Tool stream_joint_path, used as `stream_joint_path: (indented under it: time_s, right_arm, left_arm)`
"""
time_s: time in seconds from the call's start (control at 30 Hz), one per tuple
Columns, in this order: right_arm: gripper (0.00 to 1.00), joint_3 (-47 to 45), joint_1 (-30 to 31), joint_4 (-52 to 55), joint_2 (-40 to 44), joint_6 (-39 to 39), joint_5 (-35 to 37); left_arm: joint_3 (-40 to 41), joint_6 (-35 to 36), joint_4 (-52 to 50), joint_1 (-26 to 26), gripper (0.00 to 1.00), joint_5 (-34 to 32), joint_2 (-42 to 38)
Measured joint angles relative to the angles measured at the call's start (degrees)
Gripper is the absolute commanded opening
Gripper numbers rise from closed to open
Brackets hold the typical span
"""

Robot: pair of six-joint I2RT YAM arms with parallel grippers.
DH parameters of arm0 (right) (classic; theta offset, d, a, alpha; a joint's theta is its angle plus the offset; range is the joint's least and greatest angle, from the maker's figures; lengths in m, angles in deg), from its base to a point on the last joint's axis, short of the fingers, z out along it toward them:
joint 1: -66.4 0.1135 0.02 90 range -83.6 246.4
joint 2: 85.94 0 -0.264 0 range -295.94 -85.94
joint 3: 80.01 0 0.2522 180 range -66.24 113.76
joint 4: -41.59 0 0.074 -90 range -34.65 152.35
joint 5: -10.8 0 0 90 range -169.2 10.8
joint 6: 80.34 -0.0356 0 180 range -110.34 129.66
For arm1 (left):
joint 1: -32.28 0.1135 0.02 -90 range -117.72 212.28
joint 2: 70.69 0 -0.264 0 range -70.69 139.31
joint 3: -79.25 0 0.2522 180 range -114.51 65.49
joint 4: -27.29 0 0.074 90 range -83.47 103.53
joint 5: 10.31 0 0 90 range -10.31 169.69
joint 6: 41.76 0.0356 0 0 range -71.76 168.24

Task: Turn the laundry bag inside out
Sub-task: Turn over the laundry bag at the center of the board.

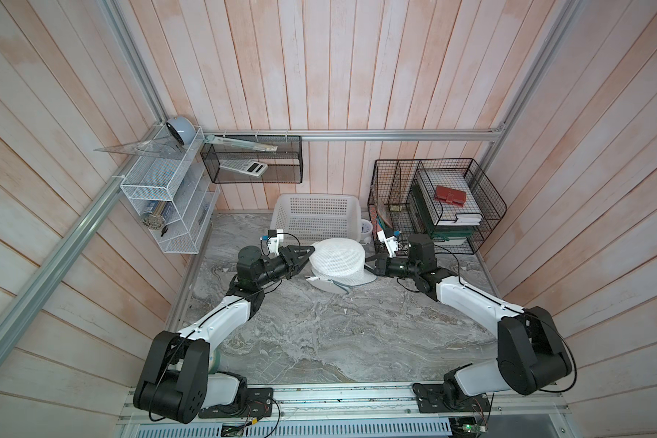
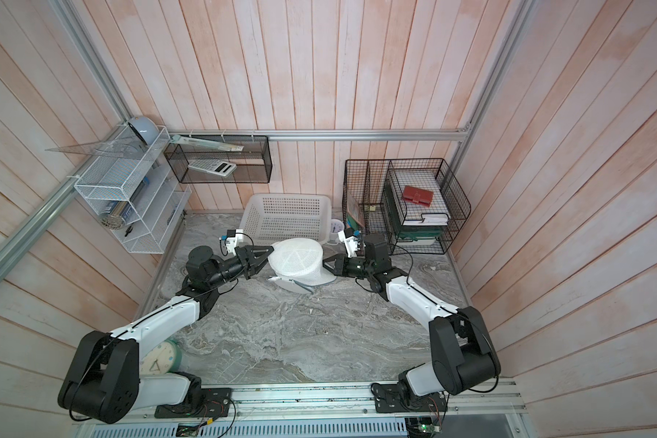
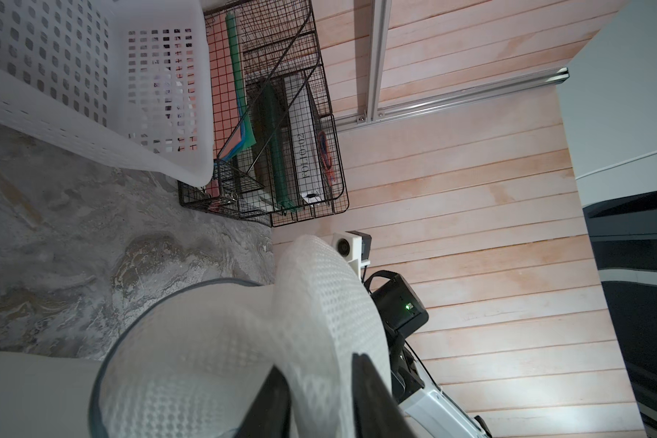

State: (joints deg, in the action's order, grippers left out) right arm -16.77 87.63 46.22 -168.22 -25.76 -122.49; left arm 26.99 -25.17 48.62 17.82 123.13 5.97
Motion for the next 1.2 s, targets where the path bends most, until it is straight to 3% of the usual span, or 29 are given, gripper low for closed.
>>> stream_joint_path:
  time_s: [0.13, 0.27, 0.3, 0.37, 0.47, 0.6, 0.77, 0.93, 1.2]
  right_arm:
    - [0.00, 4.44, -0.57, 9.49, 3.39, 4.66, 3.54]
    - [0.00, 14.97, -0.70, 21.07, 6.23, 11.78, 7.85]
    - [0.00, 17.94, -0.66, 23.74, 6.58, 13.64, 8.92]
    - [0.00, 23.06, 0.15, 28.33, 6.80, 17.14, 11.74]
    - [0.00, 26.84, 4.20, 32.39, 6.82, 22.16, 16.61]
    - [0.00, 23.98, 12.07, 33.38, 5.66, 25.92, 21.70]
    - [0.38, 14.56, 21.75, 31.36, -0.55, 27.67, 29.33]
    - [0.59, 11.19, 25.24, 31.23, -6.51, 25.22, 30.95]
    - [0.68, 11.10, 23.69, 31.82, 1.11, 21.66, 37.44]
  left_arm:
    - [-0.09, 3.34, -4.66, 0.11, 0.81, -0.81, -1.31]
    - [-1.01, 6.80, -10.05, 0.83, 0.85, -1.99, -2.45]
    - [-1.31, 7.54, -11.15, 1.36, 0.94, -2.10, -2.54]
    - [-1.95, 8.57, -13.14, 2.64, 0.96, -2.58, -2.56]
    - [-2.56, 9.99, -16.20, 4.63, 1.00, -3.69, -2.89]
    - [-3.04, 12.87, -21.77, 5.35, 1.00, -5.62, -5.05]
    - [-3.06, 15.30, -26.01, 5.57, 1.00, -7.43, -7.72]
    - [-3.06, 17.75, -29.77, 5.79, 1.00, -8.04, -8.83]
    - [-8.00, 25.94, -41.72, 4.79, 0.94, -11.15, -7.28]
